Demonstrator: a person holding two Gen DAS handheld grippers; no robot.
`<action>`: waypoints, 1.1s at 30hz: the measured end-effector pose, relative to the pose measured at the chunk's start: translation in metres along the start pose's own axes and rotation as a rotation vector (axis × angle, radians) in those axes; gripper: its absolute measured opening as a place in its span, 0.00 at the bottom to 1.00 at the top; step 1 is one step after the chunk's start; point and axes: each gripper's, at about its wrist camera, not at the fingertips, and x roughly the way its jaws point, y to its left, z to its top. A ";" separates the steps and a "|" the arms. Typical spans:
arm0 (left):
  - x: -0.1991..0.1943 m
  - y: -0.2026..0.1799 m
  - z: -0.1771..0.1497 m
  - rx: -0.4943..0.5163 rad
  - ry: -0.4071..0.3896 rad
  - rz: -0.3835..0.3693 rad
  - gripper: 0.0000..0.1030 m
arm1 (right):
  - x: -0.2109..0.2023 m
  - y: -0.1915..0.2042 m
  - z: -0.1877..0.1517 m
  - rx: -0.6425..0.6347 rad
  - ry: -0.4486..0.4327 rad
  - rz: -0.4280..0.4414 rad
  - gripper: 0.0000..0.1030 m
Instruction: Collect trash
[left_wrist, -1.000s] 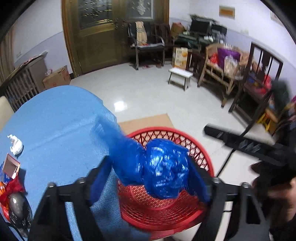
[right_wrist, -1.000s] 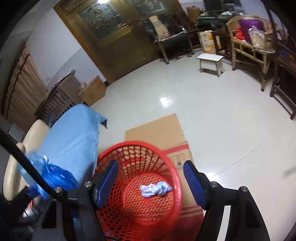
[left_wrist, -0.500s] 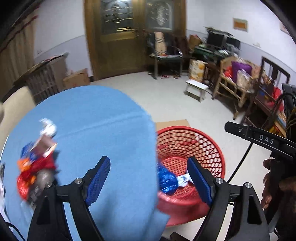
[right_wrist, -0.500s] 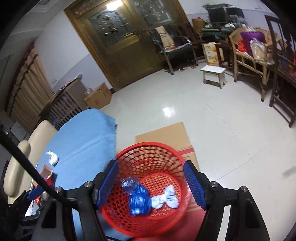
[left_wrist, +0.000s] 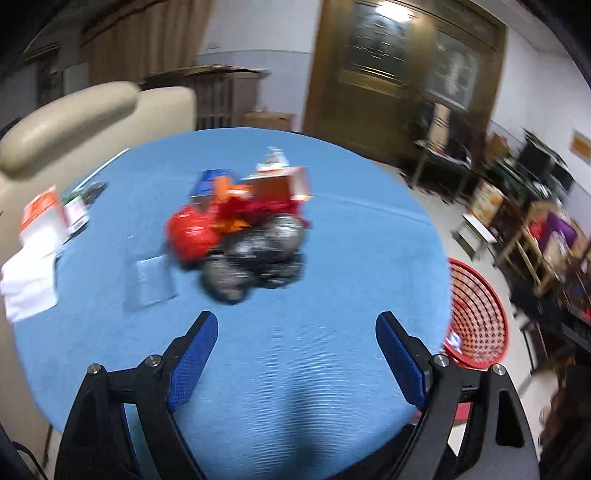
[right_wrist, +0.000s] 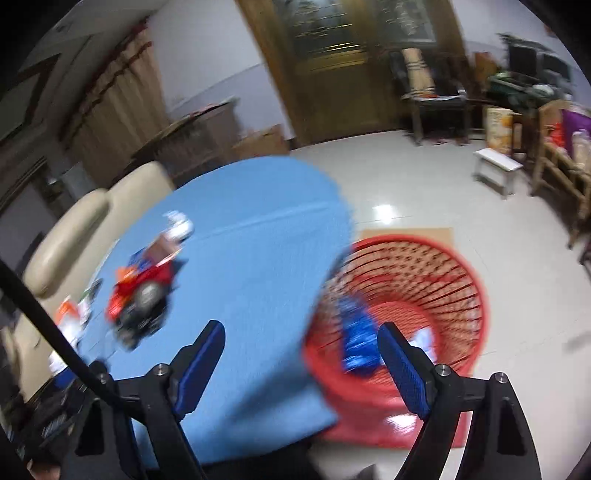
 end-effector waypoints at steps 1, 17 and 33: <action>0.001 0.004 0.000 -0.016 -0.002 0.010 0.85 | -0.001 0.013 -0.005 -0.048 0.004 0.000 0.84; 0.014 0.041 0.011 -0.091 -0.018 0.075 0.85 | -0.055 -0.008 0.033 -0.022 -0.214 -0.106 0.84; 0.001 0.023 0.023 -0.049 -0.075 0.073 0.85 | -0.045 -0.035 0.035 0.041 -0.186 -0.133 0.84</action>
